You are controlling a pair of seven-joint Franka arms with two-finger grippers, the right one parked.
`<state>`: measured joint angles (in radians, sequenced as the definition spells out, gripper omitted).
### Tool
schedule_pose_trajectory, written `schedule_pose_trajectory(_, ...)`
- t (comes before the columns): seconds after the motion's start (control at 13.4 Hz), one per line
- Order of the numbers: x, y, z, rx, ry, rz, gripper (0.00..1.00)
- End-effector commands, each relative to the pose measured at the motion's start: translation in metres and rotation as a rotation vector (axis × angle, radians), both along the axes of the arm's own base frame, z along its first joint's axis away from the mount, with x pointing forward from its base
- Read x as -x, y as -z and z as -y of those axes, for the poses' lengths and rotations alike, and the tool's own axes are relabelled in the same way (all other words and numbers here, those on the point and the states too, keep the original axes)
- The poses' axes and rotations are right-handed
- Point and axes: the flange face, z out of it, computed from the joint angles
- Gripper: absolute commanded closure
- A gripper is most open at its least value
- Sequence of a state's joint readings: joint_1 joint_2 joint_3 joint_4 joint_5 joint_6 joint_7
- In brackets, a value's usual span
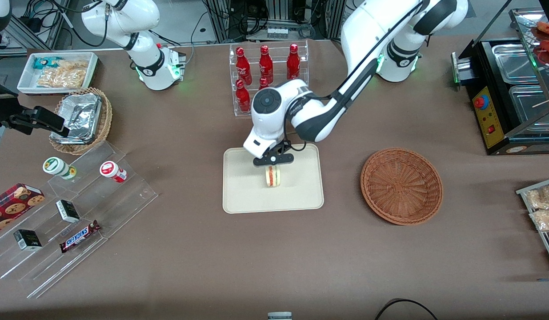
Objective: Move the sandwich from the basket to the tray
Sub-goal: 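Lift the sandwich and carry it with the left gripper over the cream tray, then lower the sandwich onto the tray and open the left gripper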
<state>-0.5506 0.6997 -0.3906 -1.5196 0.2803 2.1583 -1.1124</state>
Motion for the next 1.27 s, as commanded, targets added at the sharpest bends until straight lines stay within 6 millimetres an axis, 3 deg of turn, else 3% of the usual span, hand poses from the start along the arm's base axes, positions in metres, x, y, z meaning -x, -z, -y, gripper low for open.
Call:
schedule_pose_trajectory(0.0, -0.008, 0.016, 0.009, -0.014, 0.034, 0.022, 0.93)
schedule_pose_trajectory(0.3, -0.012, 0.035, 0.023, 0.021, 0.032, 0.025, 0.91)
schedule_pose_trajectory(0.45, -0.013, 0.04, 0.023, 0.015, 0.038, 0.03, 0.84)
schedule_pose_trajectory(0.52, -0.014, 0.043, 0.021, 0.014, 0.029, 0.029, 0.69)
schedule_pose_trajectory(0.6, -0.014, 0.042, 0.022, 0.017, 0.02, 0.031, 0.22)
schedule_pose_trajectory(0.67, -0.015, 0.036, 0.023, 0.027, 0.02, 0.044, 0.01)
schedule_pose_trajectory(0.75, -0.017, 0.027, 0.023, 0.037, 0.01, 0.052, 0.0)
schedule_pose_trajectory(1.05, -0.016, -0.065, 0.009, 0.034, -0.044, 0.123, 0.0)
schedule_pose_trajectory(1.2, -0.022, -0.117, -0.024, -0.013, -0.132, 0.141, 0.0)
